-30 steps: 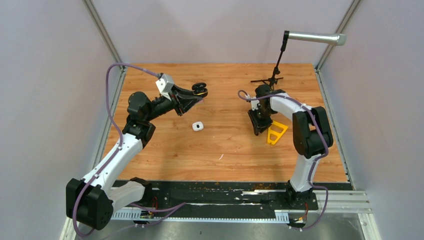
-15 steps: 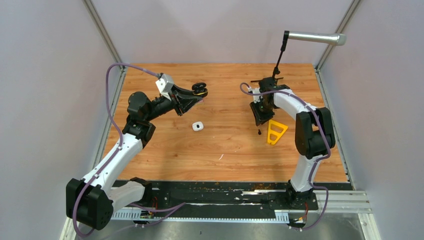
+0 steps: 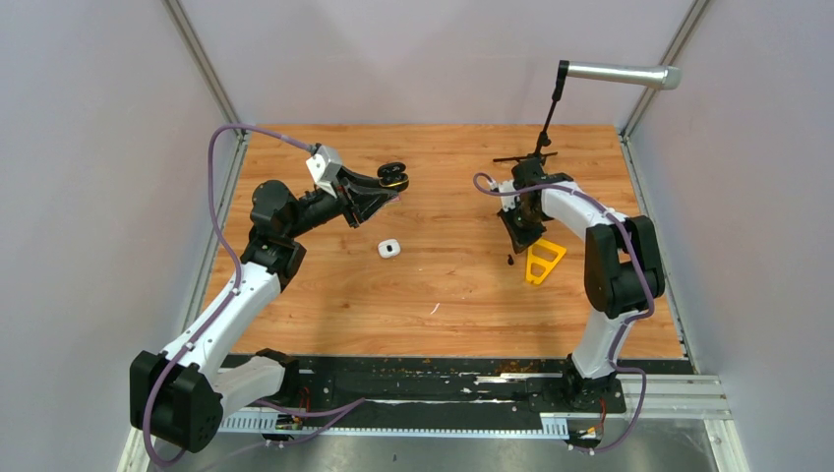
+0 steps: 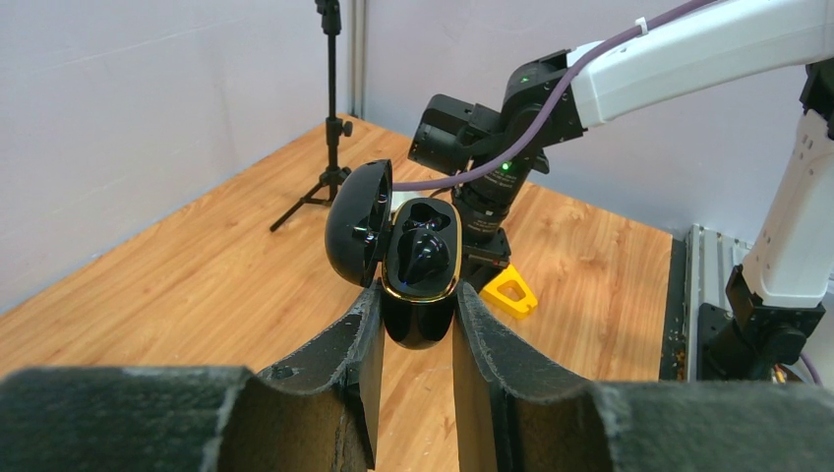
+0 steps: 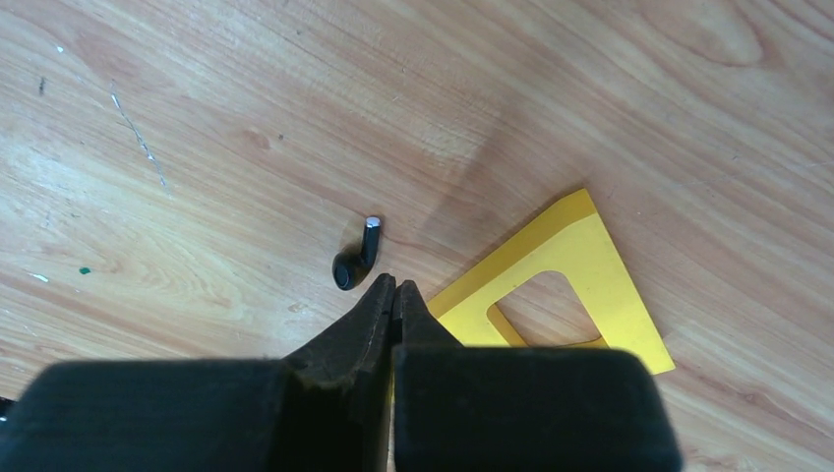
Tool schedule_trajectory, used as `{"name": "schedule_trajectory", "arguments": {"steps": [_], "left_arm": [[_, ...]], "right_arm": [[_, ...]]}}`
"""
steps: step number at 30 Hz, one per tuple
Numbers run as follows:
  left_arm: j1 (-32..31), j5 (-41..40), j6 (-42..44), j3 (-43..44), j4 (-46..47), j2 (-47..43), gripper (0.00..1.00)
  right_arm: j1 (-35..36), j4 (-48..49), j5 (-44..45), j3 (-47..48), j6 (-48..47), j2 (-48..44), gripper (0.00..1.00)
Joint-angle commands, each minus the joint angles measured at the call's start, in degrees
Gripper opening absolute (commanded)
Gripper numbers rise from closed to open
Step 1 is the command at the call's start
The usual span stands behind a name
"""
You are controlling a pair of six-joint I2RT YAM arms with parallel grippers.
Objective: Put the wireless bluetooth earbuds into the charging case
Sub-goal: Pick up the earbud from the center of the board.
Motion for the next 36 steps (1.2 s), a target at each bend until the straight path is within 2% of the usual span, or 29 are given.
{"name": "schedule_trajectory", "arguments": {"steps": [1,13,23,31,36], "left_arm": [[0.22,0.08,0.2,0.94,2.07,-1.35,0.0],[0.4,-0.18,0.31,0.31,1.6,-1.97,0.0],[0.65,-0.53,0.36,-0.1,0.98,-2.04,0.0],[0.83,-0.64,0.49,0.19,0.79,-1.62,0.0],[0.83,-0.75,0.21,0.25,1.27,-0.91,0.0]], "right_arm": [[-0.27,1.02,-0.52,-0.6,-2.13,-0.1,0.01],[0.28,-0.43,-5.53,-2.77,-2.96,1.25,0.02],[3.53,-0.55,-14.06,6.43,2.19,5.34,0.03],[4.21,-1.44,-14.26,9.5,0.54,4.96,0.03],[4.22,-0.85,-14.03,9.65,-2.01,3.19,0.11]]}}
